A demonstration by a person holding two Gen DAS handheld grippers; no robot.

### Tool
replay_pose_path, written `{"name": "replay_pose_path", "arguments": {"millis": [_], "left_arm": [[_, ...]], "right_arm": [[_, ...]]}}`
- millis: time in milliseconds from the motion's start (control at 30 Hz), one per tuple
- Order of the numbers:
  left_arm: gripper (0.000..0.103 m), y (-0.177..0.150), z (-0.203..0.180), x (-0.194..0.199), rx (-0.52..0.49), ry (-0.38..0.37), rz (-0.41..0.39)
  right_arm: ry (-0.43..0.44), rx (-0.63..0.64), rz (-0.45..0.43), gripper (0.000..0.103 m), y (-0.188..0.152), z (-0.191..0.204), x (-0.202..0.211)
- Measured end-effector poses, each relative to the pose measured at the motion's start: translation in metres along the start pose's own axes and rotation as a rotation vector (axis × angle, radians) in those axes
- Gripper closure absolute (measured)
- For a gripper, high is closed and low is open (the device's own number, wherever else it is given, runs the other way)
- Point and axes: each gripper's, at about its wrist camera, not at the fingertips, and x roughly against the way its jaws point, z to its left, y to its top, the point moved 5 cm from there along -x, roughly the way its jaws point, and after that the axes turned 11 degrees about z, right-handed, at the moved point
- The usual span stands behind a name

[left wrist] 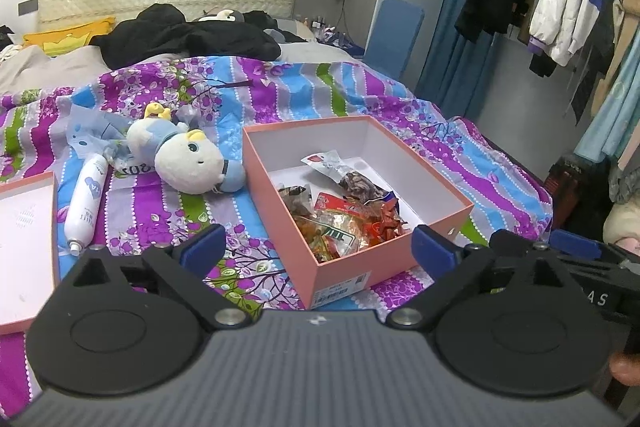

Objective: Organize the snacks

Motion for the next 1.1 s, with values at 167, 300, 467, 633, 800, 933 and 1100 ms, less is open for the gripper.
{"name": "replay_pose_path", "arguments": {"millis": [167,300,467,633,800,933,1100], "left_arm": [[0.002,0.002,0.001,-0.001,0.001,0.005,0.014],[0.002,0.003,0.001,-0.001,-0.005,0.018,0.015],[0.002,0.003,-0.003,-0.001,-0.015,0.01,0.025],[0.002,0.005,-0.004,0.003,-0.018,0.015,0.014],[0.002,0.006,-0.008,0.008,-0.045,0.029,0.008],[0.002,0.005,-0.007,0.009,-0.042,0.029,0.009],[0.002,0.004,-0.006,0.01,-0.039,0.031,0.009]], "right_arm": [[-0.004,0.006,0.012,0.0,-0.001,0.001,-0.002],[-0.012,0.003,0.021,0.0,-0.003,0.0,-0.004],[-0.017,0.009,0.022,0.0,-0.002,0.001,-0.004],[-0.015,0.006,0.018,0.0,0.0,0.002,-0.004],[-0.014,0.023,0.01,0.0,0.001,0.006,-0.001],[-0.016,0.021,0.016,0.0,0.001,0.007,-0.001],[-0.022,0.014,0.014,0.0,0.002,0.005,0.0]]}}
